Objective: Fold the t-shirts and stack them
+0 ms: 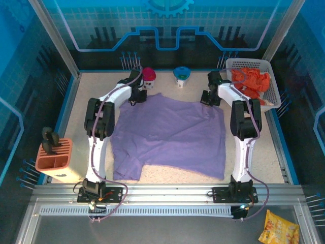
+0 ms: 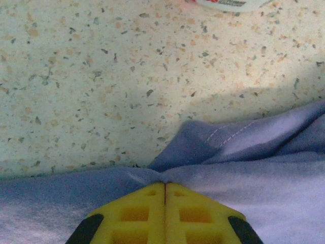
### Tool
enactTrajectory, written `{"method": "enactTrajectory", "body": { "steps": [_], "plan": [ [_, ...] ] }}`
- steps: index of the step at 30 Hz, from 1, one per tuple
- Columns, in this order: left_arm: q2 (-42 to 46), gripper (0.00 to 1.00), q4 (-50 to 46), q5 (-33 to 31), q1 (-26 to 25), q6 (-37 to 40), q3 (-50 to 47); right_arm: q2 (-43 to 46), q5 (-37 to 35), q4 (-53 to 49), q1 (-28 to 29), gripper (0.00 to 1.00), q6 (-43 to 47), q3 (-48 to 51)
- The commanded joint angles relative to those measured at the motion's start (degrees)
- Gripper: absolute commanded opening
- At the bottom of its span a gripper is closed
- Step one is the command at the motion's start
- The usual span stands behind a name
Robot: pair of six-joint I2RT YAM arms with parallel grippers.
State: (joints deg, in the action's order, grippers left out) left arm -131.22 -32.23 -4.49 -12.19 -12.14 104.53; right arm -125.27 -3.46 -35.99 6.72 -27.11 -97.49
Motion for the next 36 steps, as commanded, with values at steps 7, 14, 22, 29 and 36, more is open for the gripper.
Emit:
{"method": "enactTrajectory", "body": {
  "steps": [7, 14, 22, 29, 36],
  "plan": [
    [20.2, 0.00, 5.0, -9.7, -2.9, -2.3, -15.3, 20.0, -6.7, 9.9, 3.4, 0.00, -0.4, 15.8],
    [39.3, 0.00, 10.0, -24.0, -13.5, -11.6, -43.7, 37.7, -16.5, 7.7, 11.7, 0.00, -7.0, 38.3],
    [45.4, 0.26, -1.9, -23.6, -17.7, -25.4, -55.7, 44.1, -15.6, -0.2, 15.4, 0.16, -15.0, 52.1],
    [50.2, 0.72, -3.5, -11.6, -10.7, -20.5, -47.7, 49.7, -13.3, -1.1, 11.8, 0.67, -11.3, 49.4],
    [39.6, 0.59, -0.2, -3.3, 0.6, -12.6, -36.7, 45.8, -4.3, -0.5, 6.5, 0.83, -6.9, 44.3]
  ]
}}
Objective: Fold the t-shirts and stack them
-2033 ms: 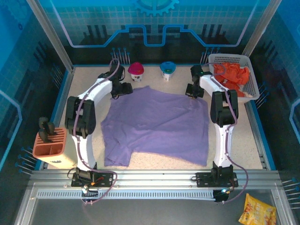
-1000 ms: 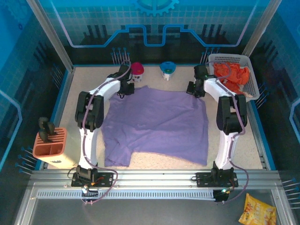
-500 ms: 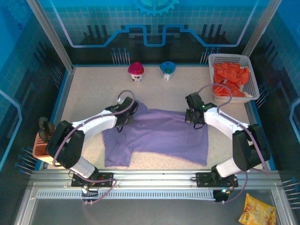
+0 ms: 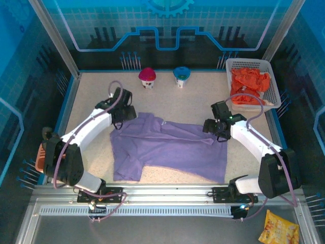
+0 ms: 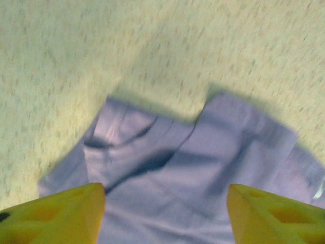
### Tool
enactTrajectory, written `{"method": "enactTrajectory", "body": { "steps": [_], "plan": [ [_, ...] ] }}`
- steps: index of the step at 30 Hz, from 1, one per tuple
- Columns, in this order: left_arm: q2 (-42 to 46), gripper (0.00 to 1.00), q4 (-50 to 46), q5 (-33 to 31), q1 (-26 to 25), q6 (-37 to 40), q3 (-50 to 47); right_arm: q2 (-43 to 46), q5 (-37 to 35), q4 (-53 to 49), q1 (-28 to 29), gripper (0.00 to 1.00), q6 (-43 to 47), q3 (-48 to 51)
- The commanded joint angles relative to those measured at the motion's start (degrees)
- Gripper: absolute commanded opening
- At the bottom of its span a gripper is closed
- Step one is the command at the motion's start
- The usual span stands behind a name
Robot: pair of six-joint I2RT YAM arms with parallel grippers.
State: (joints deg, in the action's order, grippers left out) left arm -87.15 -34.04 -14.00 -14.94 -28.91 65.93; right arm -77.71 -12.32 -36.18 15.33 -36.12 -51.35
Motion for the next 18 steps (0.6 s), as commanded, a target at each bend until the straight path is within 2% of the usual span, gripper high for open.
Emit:
{"method": "enactTrajectory", "body": {
  "steps": [1, 3, 7, 13, 18],
  "plan": [
    [-6.3, 0.56, 2.0, 7.4, 4.6, 4.8, 2.9, -2.1, 5.7, -0.1, -3.0, 0.83, 2.2, -1.8],
    [-10.8, 0.49, 2.8, 10.8, 6.7, 6.9, 5.8, -2.3, 8.4, 0.5, -4.8, 0.83, 2.3, -1.2],
    [-17.8, 0.38, 8.2, 16.3, 7.2, 10.0, 8.6, -2.1, 10.6, 1.4, -6.4, 0.83, 2.7, 0.0],
    [-22.2, 0.38, 18.0, 25.6, 7.1, 10.8, 7.2, -1.6, 12.0, 0.9, -7.2, 0.82, 2.8, 0.3],
    [-24.5, 0.38, 23.2, 27.1, 7.1, 11.2, 5.0, -1.8, 12.9, 1.2, -7.7, 0.82, 2.8, 0.4]
  ]
}}
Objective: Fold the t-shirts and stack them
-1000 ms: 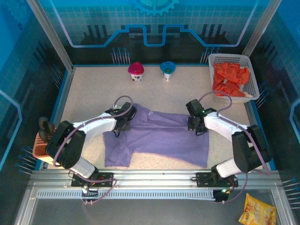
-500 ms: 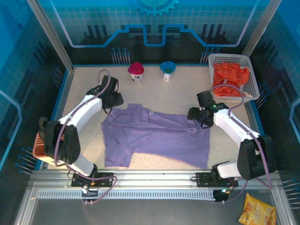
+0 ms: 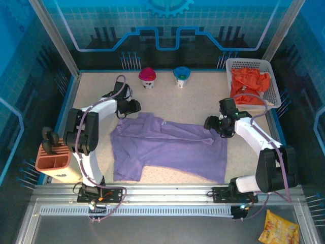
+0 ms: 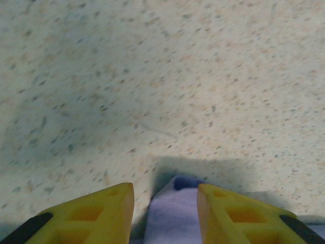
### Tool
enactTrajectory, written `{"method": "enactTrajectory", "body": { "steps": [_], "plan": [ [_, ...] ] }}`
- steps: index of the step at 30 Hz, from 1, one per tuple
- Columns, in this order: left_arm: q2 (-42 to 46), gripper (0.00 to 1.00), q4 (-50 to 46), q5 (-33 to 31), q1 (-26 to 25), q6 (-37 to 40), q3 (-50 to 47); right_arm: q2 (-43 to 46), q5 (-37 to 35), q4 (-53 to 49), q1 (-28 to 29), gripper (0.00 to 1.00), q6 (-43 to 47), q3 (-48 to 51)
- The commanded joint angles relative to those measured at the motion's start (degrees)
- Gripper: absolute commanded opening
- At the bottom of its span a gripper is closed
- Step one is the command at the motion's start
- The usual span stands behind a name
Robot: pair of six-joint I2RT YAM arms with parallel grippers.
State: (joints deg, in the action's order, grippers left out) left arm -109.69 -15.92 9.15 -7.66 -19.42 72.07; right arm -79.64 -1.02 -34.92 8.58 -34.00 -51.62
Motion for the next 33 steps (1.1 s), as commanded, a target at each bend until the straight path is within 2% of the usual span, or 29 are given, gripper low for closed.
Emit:
{"method": "enactTrajectory", "body": {
  "steps": [1, 12, 15, 17, 21, 25, 27, 33],
  "plan": [
    [-2.9, 0.37, 5.3, 4.5, -0.1, 1.7, -0.9, 0.1, 1.8, 0.0, -0.9, 0.82, 0.6, 0.6],
    [-4.6, 0.35, 4.5, 4.3, -1.5, 0.7, -2.9, 1.9, 2.2, -3.0, -1.3, 0.82, 0.2, 0.9],
    [-4.9, 0.33, 4.6, 4.3, -2.4, -0.1, -3.1, 2.4, 2.7, -3.9, -0.7, 0.79, -0.6, 2.9],
    [-5.4, 0.30, 3.7, 3.1, -3.5, -0.1, -2.5, 2.3, 2.7, -3.1, 0.0, 0.76, -0.8, 4.1],
    [-6.7, 0.17, 2.2, 1.0, -4.5, -0.6, -1.1, 0.3, 0.5, -2.2, 0.6, 0.70, -1.3, 3.9],
    [-5.7, 0.07, 1.3, -1.4, -4.5, -1.2, -0.6, -1.5, -3.5, -0.6, 2.6, 0.56, -1.1, 1.6],
    [-4.6, 0.01, 0.8, -2.5, -4.5, -1.3, -0.4, -3.4, -6.4, -1.1, 4.8, 0.53, -0.4, -1.8],
    [-0.5, 0.00, -1.4, -4.2, -4.4, -1.0, -0.4, -11.2, -10.6, -1.2, 8.1, 0.50, 2.4, -6.9]
  ]
}}
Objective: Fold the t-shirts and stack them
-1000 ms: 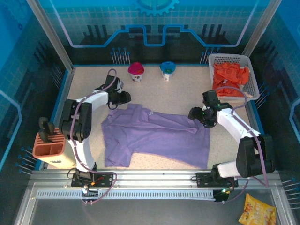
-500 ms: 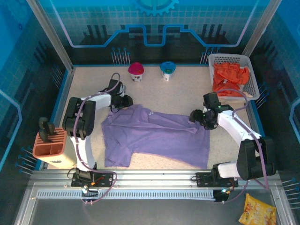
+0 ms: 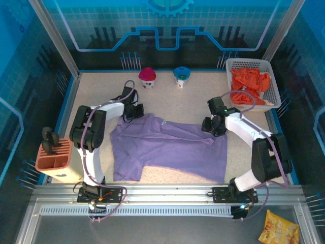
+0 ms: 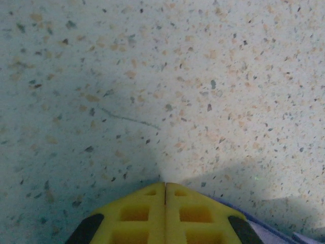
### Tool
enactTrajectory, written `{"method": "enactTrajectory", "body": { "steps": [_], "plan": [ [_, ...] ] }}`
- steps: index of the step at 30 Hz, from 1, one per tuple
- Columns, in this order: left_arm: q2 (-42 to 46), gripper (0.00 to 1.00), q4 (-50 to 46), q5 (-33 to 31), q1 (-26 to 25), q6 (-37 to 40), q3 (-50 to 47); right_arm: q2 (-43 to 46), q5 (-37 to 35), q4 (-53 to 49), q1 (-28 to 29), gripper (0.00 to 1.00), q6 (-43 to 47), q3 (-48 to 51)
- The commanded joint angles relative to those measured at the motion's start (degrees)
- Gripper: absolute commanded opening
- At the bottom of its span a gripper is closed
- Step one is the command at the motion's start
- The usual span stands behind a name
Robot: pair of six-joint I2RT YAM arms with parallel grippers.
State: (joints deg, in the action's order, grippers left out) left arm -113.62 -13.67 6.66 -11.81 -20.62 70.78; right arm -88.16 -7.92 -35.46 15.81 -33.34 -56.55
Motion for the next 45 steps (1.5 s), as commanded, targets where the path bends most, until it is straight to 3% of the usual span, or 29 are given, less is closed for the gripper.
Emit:
{"method": "enactTrajectory", "body": {
  "steps": [1, 6, 10, 15, 16, 19, 25, 31, 39, 45],
  "plan": [
    [4.4, 0.00, -3.9, -2.2, -0.2, 0.2, 0.7, -3.7, -4.4, -0.5, 1.2, 0.50, 2.2, -2.4],
    [9.1, 0.00, -5.9, -4.4, -0.1, 0.6, 0.0, -7.3, -7.1, -1.4, 2.5, 0.47, 3.2, -3.9],
    [12.0, 0.00, -8.1, -5.6, -0.1, 1.1, 0.4, -9.4, -8.2, -1.2, 3.7, 0.40, 3.3, -4.2],
    [14.1, 0.00, -9.4, -6.3, 0.0, 1.4, 0.6, -11.1, -10.5, -1.7, 4.8, 0.18, 2.7, -5.1],
    [14.5, 0.00, -9.7, -6.7, 0.0, 1.5, 0.6, -11.0, -11.2, -1.9, 5.0, 0.09, 2.7, -5.4],
    [15.3, 0.00, -11.0, -7.8, 0.5, 1.7, 0.5, -9.9, -13.2, -3.4, 5.3, 0.00, 2.4, -6.0],
    [20.1, 0.00, -12.5, -9.7, 1.3, 3.3, 0.4, -2.4, -12.6, -4.8, 3.7, 0.00, 2.1, -6.4],
    [22.4, 0.00, -13.8, -11.0, 1.3, 4.7, 7.5, 2.4, -11.7, -3.5, -1.4, 0.00, 2.4, -10.0],
    [16.3, 0.00, -12.7, -14.2, 1.8, 10.0, 20.7, -1.9, -6.0, 1.8, -10.3, 0.00, 0.0, -17.8],
    [7.9, 0.00, -7.2, -14.2, 2.4, 12.7, 27.8, -12.6, -3.6, 2.0, -13.5, 0.00, -1.4, -28.1]
  ]
}}
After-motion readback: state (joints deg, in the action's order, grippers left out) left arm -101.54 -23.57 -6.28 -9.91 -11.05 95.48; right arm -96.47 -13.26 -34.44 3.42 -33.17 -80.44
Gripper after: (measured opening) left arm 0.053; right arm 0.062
